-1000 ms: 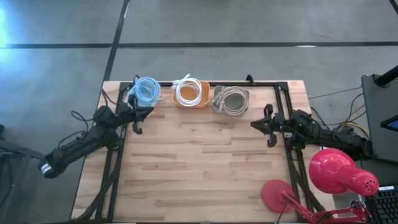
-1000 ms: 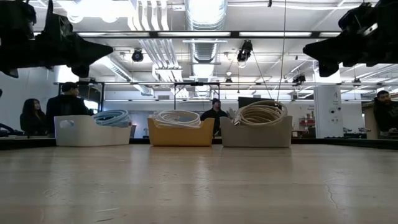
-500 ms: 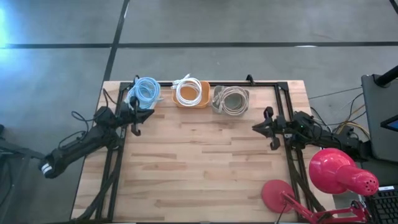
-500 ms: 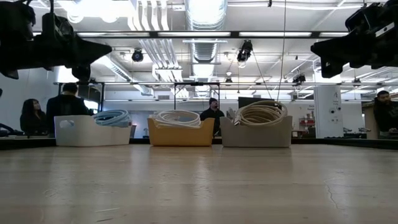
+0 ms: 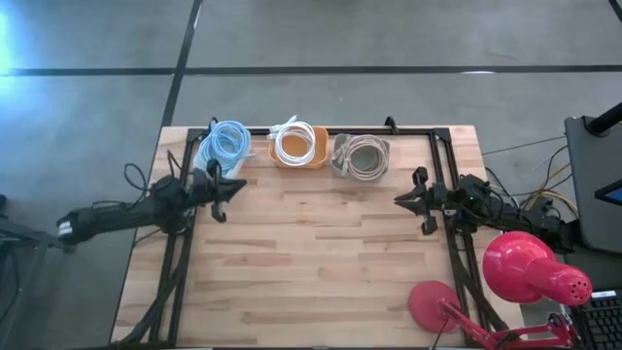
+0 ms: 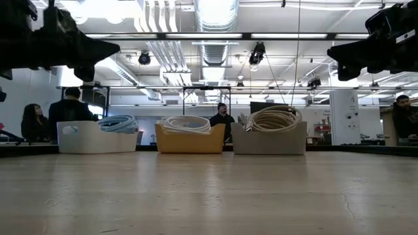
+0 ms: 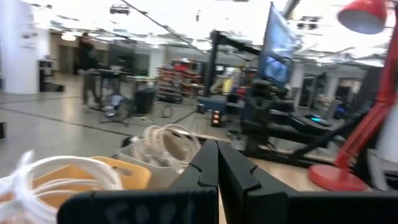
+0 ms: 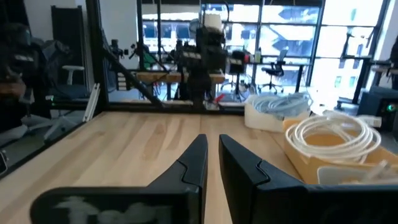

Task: Sort HDMI cables
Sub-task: Return to Home Position

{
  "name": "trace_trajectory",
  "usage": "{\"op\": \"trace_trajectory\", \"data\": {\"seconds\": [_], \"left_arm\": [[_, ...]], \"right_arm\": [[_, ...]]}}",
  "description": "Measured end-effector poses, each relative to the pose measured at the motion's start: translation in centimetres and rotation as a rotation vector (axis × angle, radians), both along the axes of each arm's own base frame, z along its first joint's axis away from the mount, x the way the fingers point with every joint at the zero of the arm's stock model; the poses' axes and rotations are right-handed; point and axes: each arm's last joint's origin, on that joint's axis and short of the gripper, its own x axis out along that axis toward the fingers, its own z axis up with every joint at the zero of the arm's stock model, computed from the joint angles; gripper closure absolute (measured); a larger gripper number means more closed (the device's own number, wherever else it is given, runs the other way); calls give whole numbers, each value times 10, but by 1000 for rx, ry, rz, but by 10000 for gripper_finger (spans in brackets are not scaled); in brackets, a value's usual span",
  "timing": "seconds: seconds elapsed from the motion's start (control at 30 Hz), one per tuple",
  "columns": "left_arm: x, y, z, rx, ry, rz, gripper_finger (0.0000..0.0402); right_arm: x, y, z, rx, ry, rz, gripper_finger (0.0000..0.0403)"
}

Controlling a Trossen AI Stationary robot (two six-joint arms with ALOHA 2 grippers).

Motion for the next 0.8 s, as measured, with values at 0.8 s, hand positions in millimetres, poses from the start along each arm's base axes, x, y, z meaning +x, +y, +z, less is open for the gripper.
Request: {"op": "trace_trajectory", "data": {"seconds": [0.8], "left_arm": [[2, -35, -21, 166, 255, 17, 401]], "right_arm": [[0, 0, -6, -17, 57, 1, 365]]}}
